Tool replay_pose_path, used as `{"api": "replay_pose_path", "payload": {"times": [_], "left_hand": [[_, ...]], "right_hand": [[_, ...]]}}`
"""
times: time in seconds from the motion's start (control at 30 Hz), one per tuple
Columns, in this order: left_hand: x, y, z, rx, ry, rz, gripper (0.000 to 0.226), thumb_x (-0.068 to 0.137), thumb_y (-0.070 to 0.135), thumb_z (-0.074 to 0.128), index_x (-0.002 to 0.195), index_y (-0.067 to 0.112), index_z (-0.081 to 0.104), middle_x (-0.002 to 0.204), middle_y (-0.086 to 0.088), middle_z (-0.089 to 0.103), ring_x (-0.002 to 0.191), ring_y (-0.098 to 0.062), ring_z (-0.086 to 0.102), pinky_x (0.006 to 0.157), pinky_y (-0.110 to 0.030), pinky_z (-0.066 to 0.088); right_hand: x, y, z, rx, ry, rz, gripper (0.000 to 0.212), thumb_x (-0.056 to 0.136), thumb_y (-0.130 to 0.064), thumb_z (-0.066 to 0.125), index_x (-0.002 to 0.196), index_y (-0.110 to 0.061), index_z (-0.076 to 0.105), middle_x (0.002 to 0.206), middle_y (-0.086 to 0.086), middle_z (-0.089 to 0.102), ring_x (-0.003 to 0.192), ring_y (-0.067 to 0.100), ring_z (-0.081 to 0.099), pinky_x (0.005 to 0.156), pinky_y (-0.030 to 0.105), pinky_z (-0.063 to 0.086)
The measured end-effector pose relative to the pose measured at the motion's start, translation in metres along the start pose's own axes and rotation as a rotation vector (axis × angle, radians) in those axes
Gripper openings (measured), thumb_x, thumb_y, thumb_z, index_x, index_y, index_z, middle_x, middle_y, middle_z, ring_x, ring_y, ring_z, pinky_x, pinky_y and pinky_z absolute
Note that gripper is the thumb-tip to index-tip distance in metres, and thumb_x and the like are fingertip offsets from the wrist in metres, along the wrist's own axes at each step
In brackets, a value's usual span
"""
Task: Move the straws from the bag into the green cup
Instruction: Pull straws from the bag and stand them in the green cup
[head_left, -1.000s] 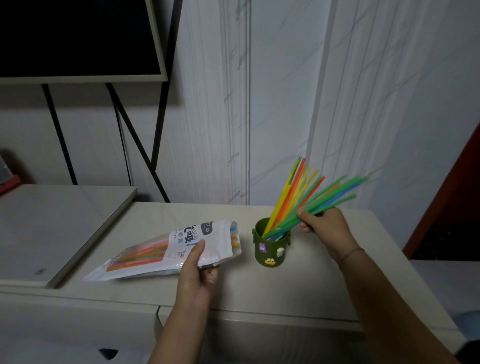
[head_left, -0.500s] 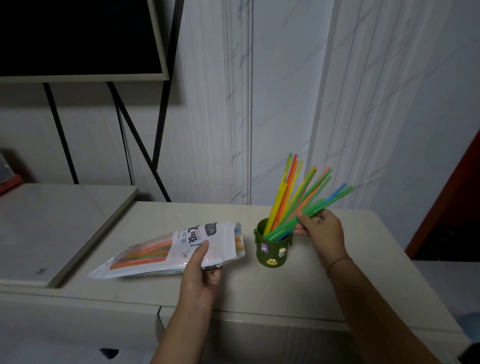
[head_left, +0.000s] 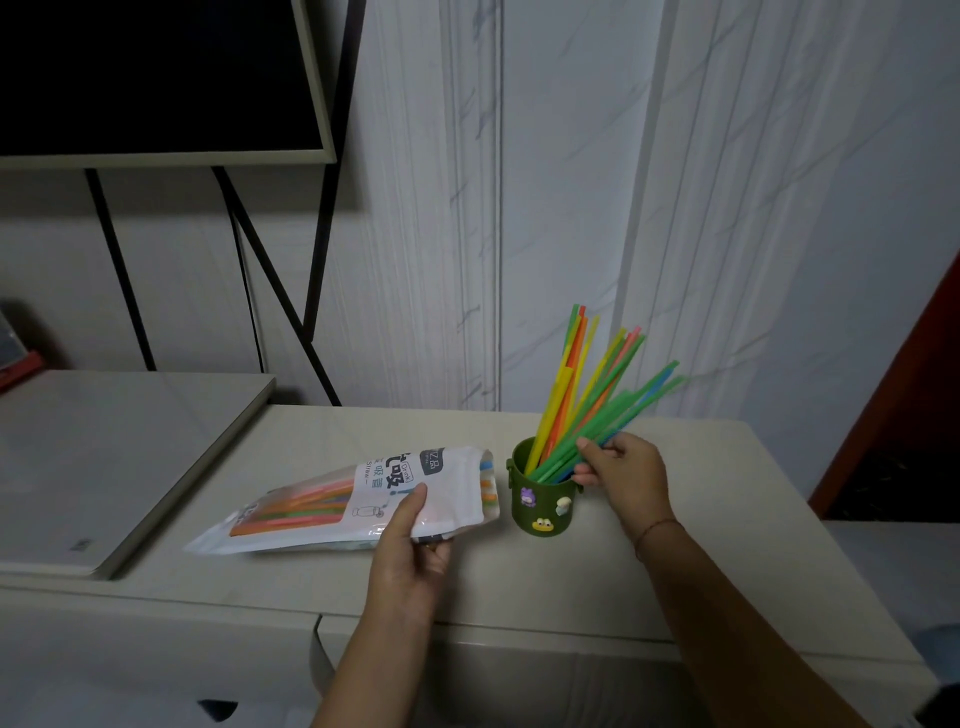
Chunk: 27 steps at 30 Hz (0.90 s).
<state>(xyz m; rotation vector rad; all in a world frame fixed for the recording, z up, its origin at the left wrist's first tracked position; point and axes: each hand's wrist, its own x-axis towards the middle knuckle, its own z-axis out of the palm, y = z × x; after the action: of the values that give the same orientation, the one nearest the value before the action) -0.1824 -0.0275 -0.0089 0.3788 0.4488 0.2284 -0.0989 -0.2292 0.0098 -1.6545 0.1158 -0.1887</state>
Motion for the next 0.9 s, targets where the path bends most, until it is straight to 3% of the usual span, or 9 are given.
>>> {"api": "replay_pose_path", "payload": {"times": [0.1,0.2,0.37,0.5,0.57,0.63,0.73,0.9], "left_hand": [[0.000,0.000,-0.001,0.003,-0.001,0.010,0.036,0.086,-0.003,0.062,0.115,0.018,0.057,0.111,-0.009,0.071,0.093,-0.021,0.071,0.055,-0.034,0.061],[-0.001,0.001,-0.002,0.020,-0.023,0.025,0.038,0.082,-0.003,0.064,0.112,0.019,0.059,0.099,-0.006,0.077,0.087,-0.020,0.074,0.057,-0.035,0.061],[-0.005,-0.002,-0.001,0.169,-0.081,0.057,0.052,0.063,0.007,0.074,0.113,0.019,0.063,0.100,-0.003,0.077,0.090,-0.017,0.074,0.063,-0.030,0.061],[-0.010,-0.008,-0.001,0.351,-0.155,0.138,0.047,0.065,0.012,0.075,0.111,0.017,0.066,0.102,-0.004,0.077,0.091,-0.016,0.073,0.064,-0.024,0.058],[-0.013,-0.008,-0.002,0.440,-0.179,0.179,0.047,0.065,0.014,0.077,0.110,0.019,0.067,0.101,-0.003,0.077,0.091,-0.017,0.073,0.066,-0.024,0.057],[-0.015,-0.006,-0.003,0.516,-0.206,0.214,0.049,0.063,0.016,0.079,0.111,0.020,0.066,0.103,-0.003,0.076,0.094,-0.018,0.073,0.069,-0.025,0.057],[-0.017,-0.002,-0.002,0.597,-0.257,0.245,0.052,0.063,0.015,0.080,0.113,0.019,0.066,0.105,-0.006,0.076,0.097,-0.021,0.072,0.072,-0.026,0.058],[-0.017,0.004,0.001,0.735,-0.339,0.286,0.057,0.064,0.017,0.081,0.119,0.018,0.063,0.110,-0.007,0.074,0.102,-0.024,0.070,0.087,-0.037,0.057]], "right_hand": [[-0.008,0.002,0.000,0.004,-0.023,0.051,0.018,0.084,-0.017,0.068,0.081,0.001,0.062,0.070,0.016,0.068,0.057,0.018,0.066,0.057,0.022,0.056],[-0.022,0.004,-0.002,0.040,0.006,0.089,0.022,0.085,-0.018,0.066,0.089,0.003,0.059,0.069,0.016,0.063,0.056,0.020,0.061,0.050,0.023,0.052],[-0.058,0.005,0.010,0.264,-0.013,0.247,0.020,0.094,-0.013,0.051,0.075,-0.007,0.053,0.063,0.010,0.052,0.045,0.012,0.051,0.045,0.023,0.044],[-0.082,-0.004,0.038,0.634,-0.252,0.448,0.022,0.096,-0.020,0.045,0.103,-0.006,0.061,0.096,0.010,0.070,0.089,0.020,0.066,0.076,0.030,0.054],[-0.086,-0.009,0.046,0.786,-0.304,0.507,0.030,0.097,-0.024,0.042,0.112,-0.007,0.062,0.107,0.009,0.071,0.103,0.022,0.064,0.079,0.031,0.055],[-0.086,-0.016,0.050,0.831,-0.300,0.544,0.038,0.097,-0.024,0.043,0.124,-0.002,0.057,0.124,0.016,0.062,0.119,0.031,0.055,0.096,0.041,0.048],[-0.085,-0.019,0.052,0.863,-0.324,0.585,0.043,0.097,-0.026,0.042,0.129,0.001,0.052,0.132,0.022,0.055,0.125,0.037,0.049,0.111,0.049,0.033],[-0.082,-0.022,0.052,0.941,-0.363,0.627,0.046,0.097,-0.027,0.040,0.131,0.002,0.050,0.135,0.026,0.051,0.128,0.040,0.045,0.113,0.050,0.029]]}}
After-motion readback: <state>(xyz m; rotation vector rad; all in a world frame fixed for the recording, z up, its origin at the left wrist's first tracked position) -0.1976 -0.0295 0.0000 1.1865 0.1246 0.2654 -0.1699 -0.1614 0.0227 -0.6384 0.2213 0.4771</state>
